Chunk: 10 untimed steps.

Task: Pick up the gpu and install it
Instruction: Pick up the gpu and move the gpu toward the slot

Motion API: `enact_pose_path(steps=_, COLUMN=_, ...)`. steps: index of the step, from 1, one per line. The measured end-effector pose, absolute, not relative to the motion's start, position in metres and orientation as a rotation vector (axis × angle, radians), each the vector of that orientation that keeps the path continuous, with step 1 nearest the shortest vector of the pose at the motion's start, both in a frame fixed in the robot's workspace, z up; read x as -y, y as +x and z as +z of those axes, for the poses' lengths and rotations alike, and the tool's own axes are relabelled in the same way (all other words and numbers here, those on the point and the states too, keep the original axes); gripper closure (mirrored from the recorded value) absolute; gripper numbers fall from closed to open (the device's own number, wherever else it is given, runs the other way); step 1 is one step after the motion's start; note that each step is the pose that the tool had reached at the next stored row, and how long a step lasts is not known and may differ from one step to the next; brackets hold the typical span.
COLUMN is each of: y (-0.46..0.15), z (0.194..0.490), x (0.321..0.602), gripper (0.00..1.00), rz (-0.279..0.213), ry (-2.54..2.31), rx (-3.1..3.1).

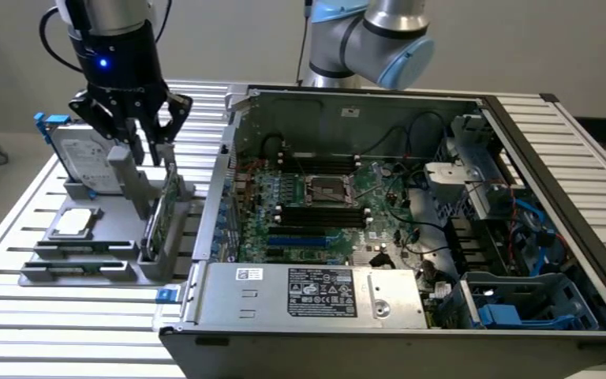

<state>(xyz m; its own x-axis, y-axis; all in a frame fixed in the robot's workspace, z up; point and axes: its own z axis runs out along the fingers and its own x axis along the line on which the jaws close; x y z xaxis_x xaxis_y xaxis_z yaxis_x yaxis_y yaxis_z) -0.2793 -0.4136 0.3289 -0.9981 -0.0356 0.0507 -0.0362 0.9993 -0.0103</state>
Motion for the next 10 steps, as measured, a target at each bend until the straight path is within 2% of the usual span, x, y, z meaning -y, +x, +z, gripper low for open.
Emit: enact_pose_path(steps=10, y=-0.279, z=0.311, x=0.414, gripper=0.68, rz=0.018, ry=0.066, rx=3.090)
